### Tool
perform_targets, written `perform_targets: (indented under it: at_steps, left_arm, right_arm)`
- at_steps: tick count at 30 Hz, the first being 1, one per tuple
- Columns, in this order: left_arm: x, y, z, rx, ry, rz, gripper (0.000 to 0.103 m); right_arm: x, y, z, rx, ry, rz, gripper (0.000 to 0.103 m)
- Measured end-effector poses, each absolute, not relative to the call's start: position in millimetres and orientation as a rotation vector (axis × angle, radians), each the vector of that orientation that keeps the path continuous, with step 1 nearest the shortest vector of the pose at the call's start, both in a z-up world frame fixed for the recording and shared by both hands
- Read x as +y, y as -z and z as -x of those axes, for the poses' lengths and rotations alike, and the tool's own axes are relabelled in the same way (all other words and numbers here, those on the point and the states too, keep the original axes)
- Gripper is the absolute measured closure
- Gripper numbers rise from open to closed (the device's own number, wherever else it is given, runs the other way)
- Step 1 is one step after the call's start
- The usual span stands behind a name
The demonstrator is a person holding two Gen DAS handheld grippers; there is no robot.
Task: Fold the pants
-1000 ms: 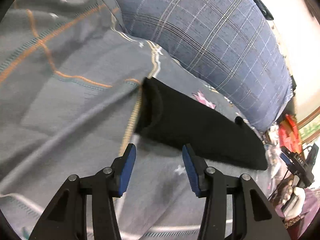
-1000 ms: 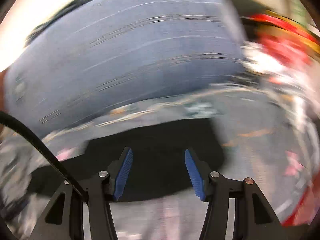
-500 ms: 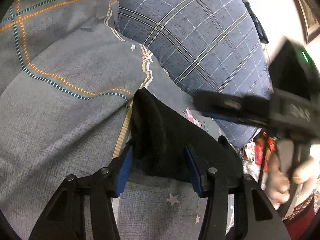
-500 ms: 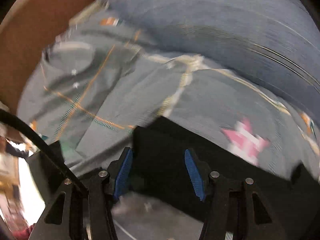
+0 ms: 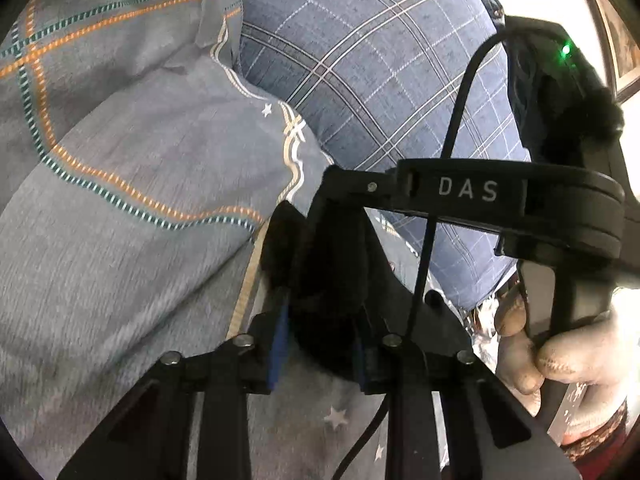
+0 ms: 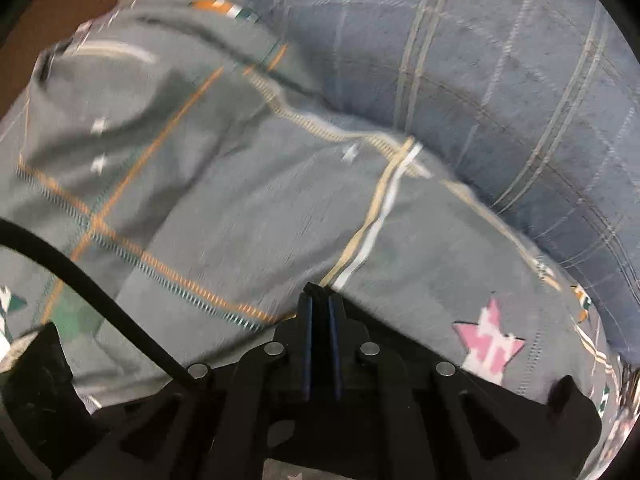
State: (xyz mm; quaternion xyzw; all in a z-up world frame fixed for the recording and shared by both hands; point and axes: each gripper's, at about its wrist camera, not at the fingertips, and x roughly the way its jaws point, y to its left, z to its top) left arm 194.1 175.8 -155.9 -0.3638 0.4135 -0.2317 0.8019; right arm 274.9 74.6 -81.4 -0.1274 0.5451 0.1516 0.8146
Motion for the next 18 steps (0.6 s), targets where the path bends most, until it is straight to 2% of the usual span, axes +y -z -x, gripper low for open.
perform_targets:
  at_steps: [1,3,5,9,12,14,18]
  left_arm:
    - [175.5,157.4,-194.6,0.889,0.494,0.784,0.077]
    - [174.0,161.1,-195.5,0.906,0.481,0.785,0.064]
    - [172.9,165.7,-197.4,0.919,0.472,0.793,0.06]
    - [173.9,165.0,-199.0,0.902,0.478,0.784,0.057]
    - [173.0,166.2,-202.6,0.89,0.48,0.787,0.055]
    - [169.9,165.7,-205.1,0.884,0.477,0.778,0.054]
    - [166.1,165.0,-204.0,0.876,0.456,0.739,0.062]
  right_arm:
    - [74.3,81.8,-277.8,1.165,-0.311,0.27,0.095]
    - [74.2,89.8,-283.3,1.179,-0.276,0.282,0.094]
    - [78.0,99.1,-290.9,1.211,-0.252,0.303,0.091]
    - [83.5,111.2,-299.6,1.279,-0.247,0.258,0.068]
    - [93.1,113.4,-302.8,1.282,-0.226,0.292,0.056]
    - [97.4,117.2,-304.5,1.294,-0.211,0.321,0.051]
    - [98.7,129.8,-306.5,1.34,-0.196,0.345,0.051]
